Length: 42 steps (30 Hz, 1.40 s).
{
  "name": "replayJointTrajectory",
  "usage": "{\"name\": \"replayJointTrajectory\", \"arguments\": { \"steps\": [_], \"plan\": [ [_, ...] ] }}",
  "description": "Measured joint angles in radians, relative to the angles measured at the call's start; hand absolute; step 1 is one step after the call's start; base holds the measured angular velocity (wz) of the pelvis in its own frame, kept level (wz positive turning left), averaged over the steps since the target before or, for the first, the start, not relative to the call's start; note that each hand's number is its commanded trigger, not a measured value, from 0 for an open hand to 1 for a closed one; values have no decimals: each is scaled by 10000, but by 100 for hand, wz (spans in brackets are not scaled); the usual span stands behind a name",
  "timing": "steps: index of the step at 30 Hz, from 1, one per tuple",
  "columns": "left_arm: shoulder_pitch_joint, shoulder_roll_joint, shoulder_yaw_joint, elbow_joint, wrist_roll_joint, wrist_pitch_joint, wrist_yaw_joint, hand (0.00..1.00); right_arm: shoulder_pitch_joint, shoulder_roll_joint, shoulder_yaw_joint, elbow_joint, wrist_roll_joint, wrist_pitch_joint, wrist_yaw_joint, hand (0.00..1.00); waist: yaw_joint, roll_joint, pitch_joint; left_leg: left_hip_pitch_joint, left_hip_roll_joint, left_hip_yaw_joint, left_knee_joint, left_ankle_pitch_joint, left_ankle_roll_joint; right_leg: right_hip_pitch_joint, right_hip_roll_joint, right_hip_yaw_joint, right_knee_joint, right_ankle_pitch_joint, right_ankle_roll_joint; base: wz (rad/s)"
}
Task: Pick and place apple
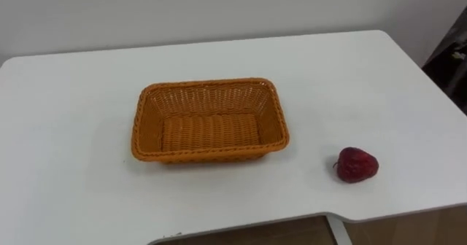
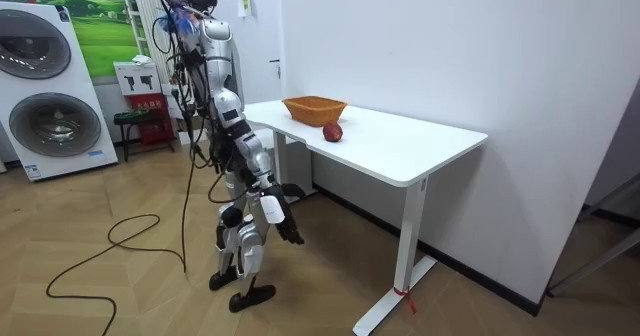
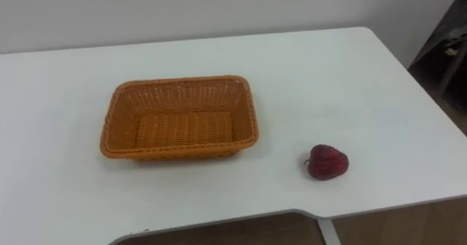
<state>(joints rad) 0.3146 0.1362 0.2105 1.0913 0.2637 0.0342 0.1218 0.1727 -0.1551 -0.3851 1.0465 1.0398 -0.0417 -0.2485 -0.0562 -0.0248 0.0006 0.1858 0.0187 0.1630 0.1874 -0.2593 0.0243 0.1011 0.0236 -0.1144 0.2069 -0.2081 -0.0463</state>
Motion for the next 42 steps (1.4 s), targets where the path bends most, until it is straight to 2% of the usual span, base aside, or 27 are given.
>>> {"name": "replayJointTrajectory", "arguments": {
  "steps": [3,5,9,10,15,17,20,24,26,30,35,38,42],
  "plan": [
    [41,25,205,-19,1,-170,68,0,36,-33,-435,-572,1071,-207,-596,0,-74,-8,-4,29,-10,45,-7,0,0,-31,-3,68,76,-12,5,-9],
    [107,52,232,-29,14,-254,88,0,49,-33,-831,-1443,1788,-475,-1275,0,-117,-14,-2,-23,-16,156,-6,1,1,-158,-22,128,180,-48,17,-10],
    [149,144,258,-82,18,-311,247,0,39,-30,-1548,-2171,2188,-851,-2233,0,-275,-70,-8,-42,-19,168,-3,1,1,-161,-36,70,180,-50,21,4],
    [193,159,261,-126,23,-353,254,0,57,-27,-1607,-2494,2124,-1024,-2655,0,-255,-132,-36,-60,-19,163,-4,1,1,-179,-36,62,186,-50,21,0],
    [289,169,262,-122,60,-547,281,0,54,-26,-1903,-3970,1002,-1523,-4214,0,-365,-130,-39,-218,-23,158,19,1,1,-276,-38,41,175,-50,21,2],
    [273,209,260,-122,60,-556,280,0,43,-30,-1882,-5203,29,-1711,-5138,0,-340,-133,-38,-369,-83,150,19,5,5,-504,-32,66,362,-52,17,-4],
    [269,307,221,-169,70,-621,281,0,9,-166,-1840,-6056,-1521,-1898,-5882,0,-269,-135,-20,-417,-81,165,21,5,6,-500,-26,52,253,-51,16,0],
    [301,360,192,-326,34,-717,313,0,70,-189,-1706,-7517,-2723,-2108,-6774,0,-202,-121,-39,-536,-88,145,19,5,5,-617,-26,24,170,-36,29,1],
    [294,399,125,-302,35,-732,439,0,55,-243,-1330,-8132,-3515,-2270,-7150,0,-138,-119,-39,-549,-91,143,19,5,6,-669,-20,38,303,-31,22,-5],
    [261,380,10,-316,110,-809,426,0,39,-390,-941,-8800,-5361,-2287,-7200,0,-104,-24,-30,-554,-84,144,10,5,6,-666,-39,2,294,-31,23,0],
    [246,374,9,-328,147,-833,402,0,59,-397,-613,-9788,-7299,-2296,-6533,0,44,51,-24,-514,-47,157,2,5,6,-645,-21,44,288,-30,21,0],
    [181,371,-4,-300,147,-867,399,0,57,-400,-260,-9820,-7805,-2443,-5950,0,112,66,-10,-492,-47,161,-1,5,6,-638,-15,72,294,-25,14,0],
    [109,371,-230,-93,143,-906,390,0,60,-404,400,-9830,-7892,-2441,-5150,0,113,76,17,-498,-47,196,14,6,6,-662,-23,95,284,-27,14,0]
  ]
}}
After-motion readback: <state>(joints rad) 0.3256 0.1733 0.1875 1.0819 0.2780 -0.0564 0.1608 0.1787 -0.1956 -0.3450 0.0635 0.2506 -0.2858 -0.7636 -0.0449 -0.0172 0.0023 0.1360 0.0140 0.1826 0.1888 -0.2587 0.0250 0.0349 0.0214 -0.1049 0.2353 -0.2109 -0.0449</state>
